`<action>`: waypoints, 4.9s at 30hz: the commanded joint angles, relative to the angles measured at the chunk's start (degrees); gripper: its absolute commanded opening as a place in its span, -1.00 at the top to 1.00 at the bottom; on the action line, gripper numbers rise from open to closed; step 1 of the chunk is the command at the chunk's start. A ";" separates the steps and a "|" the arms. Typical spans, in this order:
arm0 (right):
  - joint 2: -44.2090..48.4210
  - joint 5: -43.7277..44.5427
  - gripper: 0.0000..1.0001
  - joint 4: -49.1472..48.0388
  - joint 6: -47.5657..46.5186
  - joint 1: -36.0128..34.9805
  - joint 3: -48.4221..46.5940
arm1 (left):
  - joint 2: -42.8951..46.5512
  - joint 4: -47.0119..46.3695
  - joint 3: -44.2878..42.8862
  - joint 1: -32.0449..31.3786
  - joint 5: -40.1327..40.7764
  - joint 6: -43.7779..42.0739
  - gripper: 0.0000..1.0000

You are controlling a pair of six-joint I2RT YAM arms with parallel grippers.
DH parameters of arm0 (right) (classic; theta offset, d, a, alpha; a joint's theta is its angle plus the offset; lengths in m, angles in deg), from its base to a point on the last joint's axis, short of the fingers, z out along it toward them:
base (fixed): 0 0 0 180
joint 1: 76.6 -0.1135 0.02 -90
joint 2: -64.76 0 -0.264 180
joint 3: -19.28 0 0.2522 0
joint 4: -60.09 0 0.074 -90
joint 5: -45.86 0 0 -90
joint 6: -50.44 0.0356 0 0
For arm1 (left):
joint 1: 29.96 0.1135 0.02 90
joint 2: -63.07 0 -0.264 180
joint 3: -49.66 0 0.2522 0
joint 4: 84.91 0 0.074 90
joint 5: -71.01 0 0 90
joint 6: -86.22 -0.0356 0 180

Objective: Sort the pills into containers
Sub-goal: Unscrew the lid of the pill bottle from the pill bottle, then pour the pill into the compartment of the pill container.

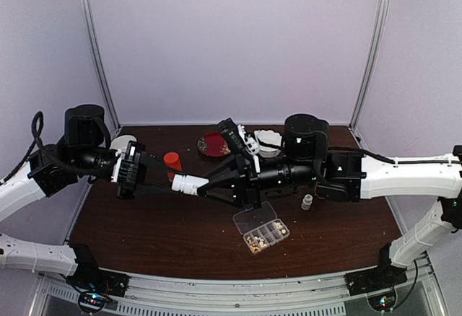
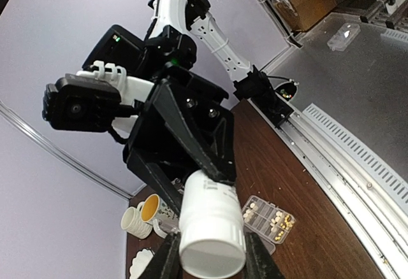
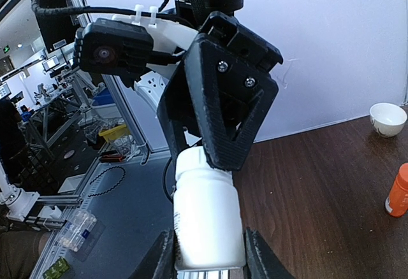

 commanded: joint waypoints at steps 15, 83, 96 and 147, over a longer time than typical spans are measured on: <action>10.43 17.85 1.00 -0.25 -11.13 0.25 7.84 | -1.83 -16.76 -1.96 -4.42 7.38 42.37 1.00; 11.19 41.68 1.00 -2.13 9.90 2.11 44.11 | -15.70 -5.39 8.11 -3.58 43.95 65.64 0.84; 8.85 38.34 1.00 4.96 9.32 2.09 39.27 | -17.17 -5.41 7.69 -3.55 43.36 65.50 0.83; 14.82 38.33 1.00 5.77 10.54 2.00 41.84 | -20.24 -4.74 5.35 -3.63 41.82 64.66 0.83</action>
